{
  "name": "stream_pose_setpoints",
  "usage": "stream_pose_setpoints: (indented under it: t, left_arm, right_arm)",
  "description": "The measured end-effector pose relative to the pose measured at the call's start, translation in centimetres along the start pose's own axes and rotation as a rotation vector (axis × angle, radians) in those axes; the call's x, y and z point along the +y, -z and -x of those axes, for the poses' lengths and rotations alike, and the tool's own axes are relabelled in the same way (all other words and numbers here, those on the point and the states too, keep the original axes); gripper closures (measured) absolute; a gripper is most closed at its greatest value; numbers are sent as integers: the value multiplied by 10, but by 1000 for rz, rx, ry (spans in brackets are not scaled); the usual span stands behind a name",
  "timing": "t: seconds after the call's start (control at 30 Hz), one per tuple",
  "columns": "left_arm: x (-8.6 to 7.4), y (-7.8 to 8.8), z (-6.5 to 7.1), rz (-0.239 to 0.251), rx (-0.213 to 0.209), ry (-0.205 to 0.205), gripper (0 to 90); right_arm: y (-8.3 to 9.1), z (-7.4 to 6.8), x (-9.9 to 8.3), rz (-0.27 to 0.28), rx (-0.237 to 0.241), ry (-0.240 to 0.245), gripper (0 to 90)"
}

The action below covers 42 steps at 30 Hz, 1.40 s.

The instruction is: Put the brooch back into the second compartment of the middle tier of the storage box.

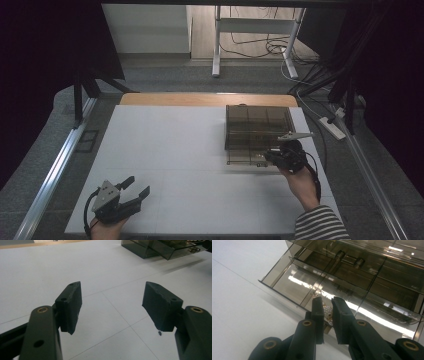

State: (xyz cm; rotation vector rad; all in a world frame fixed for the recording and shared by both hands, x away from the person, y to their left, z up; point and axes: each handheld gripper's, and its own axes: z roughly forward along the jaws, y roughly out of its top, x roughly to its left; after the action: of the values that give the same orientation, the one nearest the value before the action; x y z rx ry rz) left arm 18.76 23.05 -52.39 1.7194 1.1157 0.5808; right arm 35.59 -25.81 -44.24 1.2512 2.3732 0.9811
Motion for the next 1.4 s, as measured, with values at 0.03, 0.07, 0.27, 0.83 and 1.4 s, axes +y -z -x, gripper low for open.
stream_pose_setpoints:
  t: [0.03, 0.07, 0.27, 0.83, 1.4]
  left_arm:
    - [0, 0, 0, 0, 0, 0, 325]
    - [0, 0, 0, 0, 0, 0, 325]
    - [0, 0, 0, -1, 0, -1, 325]
    - [0, 0, 0, 0, -1, -1, 325]
    - [0, 0, 0, 0, -2, 0, 326]
  right_arm:
    - [-1, 1, 0, -1, 0, -2, 795]
    - [-2, 2, 1, -3, -3, -4, 795]
    - [-9, 6, 3, -14, -13, -17, 795]
    - [-29, 8, 8, -46, -33, -36, 794]
    - [-38, 8, 11, -63, -40, -37, 791]
